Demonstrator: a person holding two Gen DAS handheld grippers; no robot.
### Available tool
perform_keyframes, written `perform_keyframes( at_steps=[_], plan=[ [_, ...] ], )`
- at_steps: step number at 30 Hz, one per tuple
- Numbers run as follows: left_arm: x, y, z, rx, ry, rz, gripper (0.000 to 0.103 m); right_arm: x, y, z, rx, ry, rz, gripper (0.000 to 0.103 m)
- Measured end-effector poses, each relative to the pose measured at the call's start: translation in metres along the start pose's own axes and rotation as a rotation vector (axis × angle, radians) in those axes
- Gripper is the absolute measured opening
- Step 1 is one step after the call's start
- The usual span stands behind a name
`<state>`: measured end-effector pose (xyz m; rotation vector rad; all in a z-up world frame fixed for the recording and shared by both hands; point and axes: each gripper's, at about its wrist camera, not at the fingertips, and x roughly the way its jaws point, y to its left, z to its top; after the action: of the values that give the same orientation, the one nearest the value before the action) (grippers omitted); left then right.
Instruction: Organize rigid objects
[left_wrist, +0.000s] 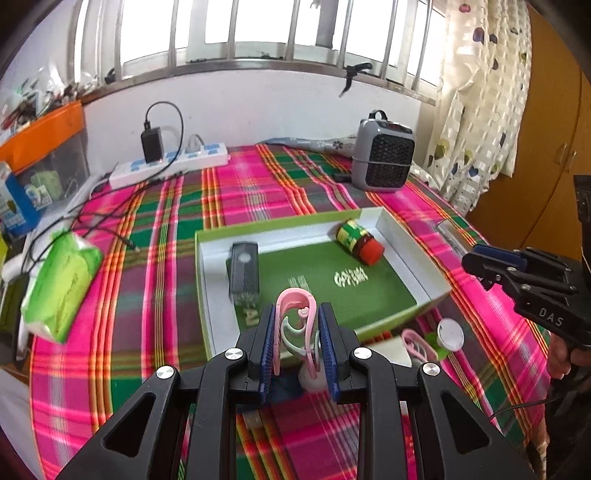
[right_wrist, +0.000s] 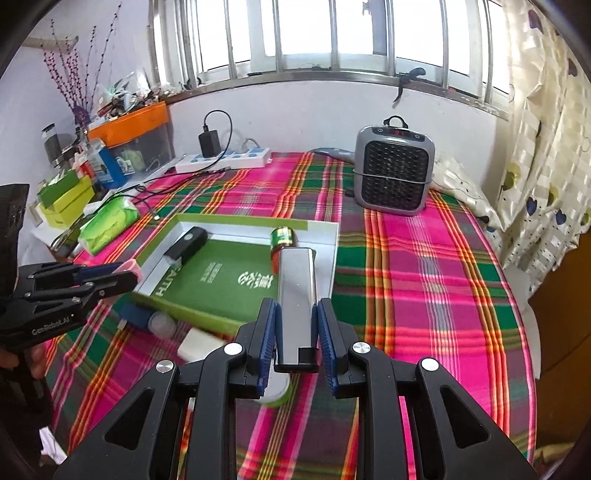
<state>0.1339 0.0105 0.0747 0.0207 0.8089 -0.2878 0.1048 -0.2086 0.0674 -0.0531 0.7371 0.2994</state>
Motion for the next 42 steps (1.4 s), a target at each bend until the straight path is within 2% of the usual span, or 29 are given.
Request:
perform_keyframes(
  at_steps=[9,18,24,42],
  plan=[
    [0.034,0.001,0.018,-0.008,0.05,-0.021,0.022,0.034,-0.006,0.021,0.0,0.069,0.001,0.024],
    [0.067,0.002,0.03,0.0,0.095,0.0,0.022,0.074,-0.01,0.036,0.017,0.147,-0.031,0.024],
    [0.085,0.004,0.033,-0.008,0.122,0.018,0.022,0.087,-0.01,0.043,0.007,0.162,-0.037,0.024],
    [0.107,0.009,0.037,-0.02,0.147,0.043,0.022,0.117,-0.008,0.047,0.006,0.22,-0.053,0.024]
  ],
)
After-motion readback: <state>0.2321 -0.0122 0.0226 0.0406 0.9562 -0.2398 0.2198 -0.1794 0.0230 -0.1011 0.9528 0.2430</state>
